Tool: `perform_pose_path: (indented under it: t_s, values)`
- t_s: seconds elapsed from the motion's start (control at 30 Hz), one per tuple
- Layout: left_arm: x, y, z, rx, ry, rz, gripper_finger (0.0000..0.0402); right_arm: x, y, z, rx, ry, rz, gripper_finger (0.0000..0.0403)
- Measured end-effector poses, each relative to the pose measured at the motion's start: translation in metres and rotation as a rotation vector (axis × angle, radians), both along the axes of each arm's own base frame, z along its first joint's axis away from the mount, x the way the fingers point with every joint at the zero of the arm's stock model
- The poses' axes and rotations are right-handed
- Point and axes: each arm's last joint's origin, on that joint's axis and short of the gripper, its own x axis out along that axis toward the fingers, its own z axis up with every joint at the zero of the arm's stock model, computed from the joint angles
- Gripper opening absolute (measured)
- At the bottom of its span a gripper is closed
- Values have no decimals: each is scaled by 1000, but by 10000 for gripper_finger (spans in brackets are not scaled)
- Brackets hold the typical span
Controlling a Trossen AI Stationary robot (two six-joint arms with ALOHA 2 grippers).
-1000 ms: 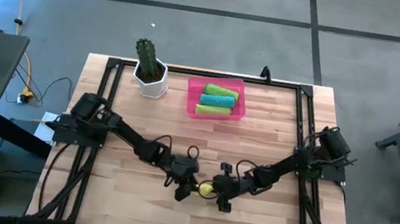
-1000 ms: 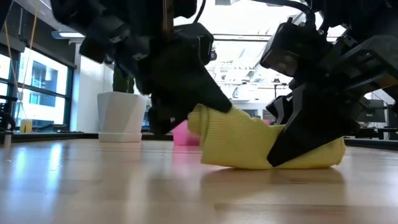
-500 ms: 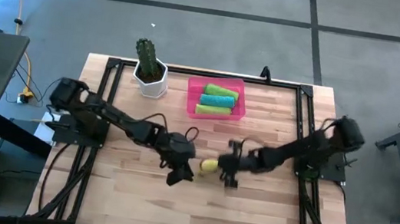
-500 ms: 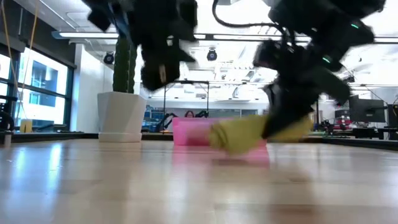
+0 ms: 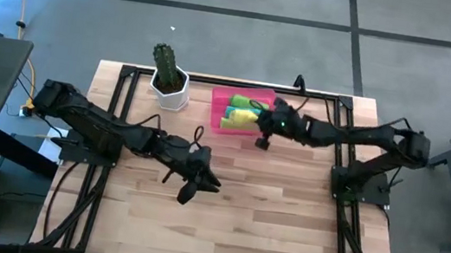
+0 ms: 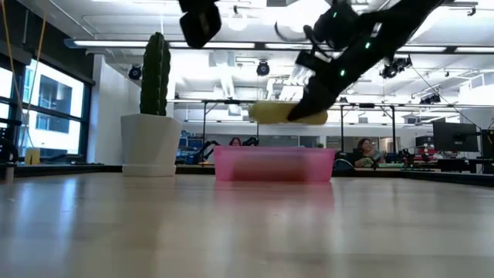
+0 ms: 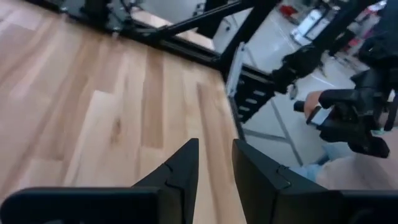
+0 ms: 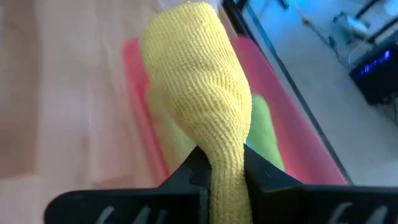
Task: Roll microfiber towels into tight, uniform cylinder then place into a basket
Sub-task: Put the rolled yellow microfiber cloth into the pink bin
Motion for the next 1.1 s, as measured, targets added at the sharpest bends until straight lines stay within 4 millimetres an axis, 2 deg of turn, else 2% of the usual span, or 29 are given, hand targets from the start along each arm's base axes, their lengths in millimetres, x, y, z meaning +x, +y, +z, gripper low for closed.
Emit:
perform_pose_path:
  t_s: [0.1, 0.23, 0.47, 0.7, 0.83, 1.1]
  values:
    - [-2, 1, 2, 19, -3, 33, 85, 0, -19, -12, 23, 25, -24, 16]
    - [-3, 1, 2, 26, 2, 47, 86, 5, -33, -29, -8, 72, -22, 16]
    - [-2, 4, 2, 58, -4, 90, 86, 12, -37, -53, 26, 127, 17, 16]
    - [-2, 4, 2, 68, -6, 90, 86, 11, -44, -59, 54, 111, -35, 24]
    - [-2, 4, 2, 68, -6, 90, 86, 11, -46, -59, 55, 109, -43, 56]
    - [-2, 4, 2, 68, -5, 90, 86, 12, -43, -58, 101, 93, 22, 155]
